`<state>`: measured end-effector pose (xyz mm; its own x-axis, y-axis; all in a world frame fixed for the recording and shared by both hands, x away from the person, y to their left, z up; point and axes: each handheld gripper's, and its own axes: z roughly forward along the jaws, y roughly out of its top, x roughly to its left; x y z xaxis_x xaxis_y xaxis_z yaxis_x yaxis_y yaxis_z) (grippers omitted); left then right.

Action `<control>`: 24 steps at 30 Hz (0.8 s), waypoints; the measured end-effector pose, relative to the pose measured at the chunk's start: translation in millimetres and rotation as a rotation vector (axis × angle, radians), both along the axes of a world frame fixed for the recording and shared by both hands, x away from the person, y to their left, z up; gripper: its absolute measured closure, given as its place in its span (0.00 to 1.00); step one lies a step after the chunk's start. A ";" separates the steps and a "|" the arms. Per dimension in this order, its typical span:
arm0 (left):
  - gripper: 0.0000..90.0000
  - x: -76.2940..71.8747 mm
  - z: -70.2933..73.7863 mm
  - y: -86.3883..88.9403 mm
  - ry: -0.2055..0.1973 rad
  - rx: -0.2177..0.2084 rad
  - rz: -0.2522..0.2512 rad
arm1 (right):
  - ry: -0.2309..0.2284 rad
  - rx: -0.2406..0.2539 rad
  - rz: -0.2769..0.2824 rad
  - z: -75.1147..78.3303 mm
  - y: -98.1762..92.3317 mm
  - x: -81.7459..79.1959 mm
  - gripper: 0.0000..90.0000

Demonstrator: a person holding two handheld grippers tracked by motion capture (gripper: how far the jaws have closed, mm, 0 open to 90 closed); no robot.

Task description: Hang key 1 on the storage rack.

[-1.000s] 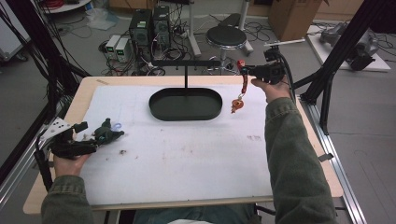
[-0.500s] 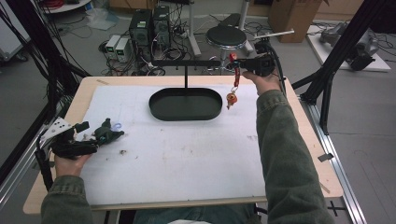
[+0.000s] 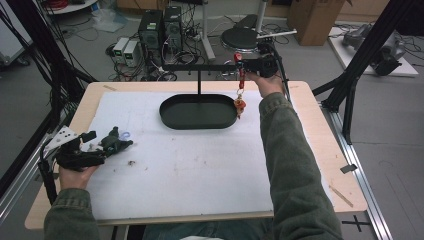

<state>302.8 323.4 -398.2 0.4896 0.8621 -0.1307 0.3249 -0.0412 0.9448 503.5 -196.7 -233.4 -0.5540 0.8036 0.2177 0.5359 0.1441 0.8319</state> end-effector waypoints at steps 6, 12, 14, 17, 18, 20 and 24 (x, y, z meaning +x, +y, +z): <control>0.05 1.1 -1.0 -0.5 0.003 0.001 -0.001 | 0.005 0.046 0.001 5.0 4.9 15.0 0.84; 0.05 2.1 -1.3 0.1 0.002 -0.007 -0.005 | -0.008 0.056 -0.007 13.6 8.1 30.7 0.84; 0.05 2.3 -1.2 1.2 0.001 -0.010 -0.004 | -0.010 0.069 -0.012 15.7 8.9 33.2 0.84; 0.05 1.9 -0.9 2.5 0.000 -0.015 0.001 | -0.011 0.064 -0.021 16.6 9.3 36.3 0.84; 0.05 1.9 -0.9 2.6 -0.001 -0.012 0.001 | -0.005 0.053 -0.027 16.7 9.6 38.3 0.84; 0.05 2.2 -1.0 3.0 -0.001 -0.011 -0.001 | -0.003 0.034 -0.031 16.9 10.3 42.2 0.84; 0.05 3.1 -1.0 2.7 -0.007 -0.035 -0.010 | 0.007 0.025 -0.042 16.7 12.6 47.9 0.83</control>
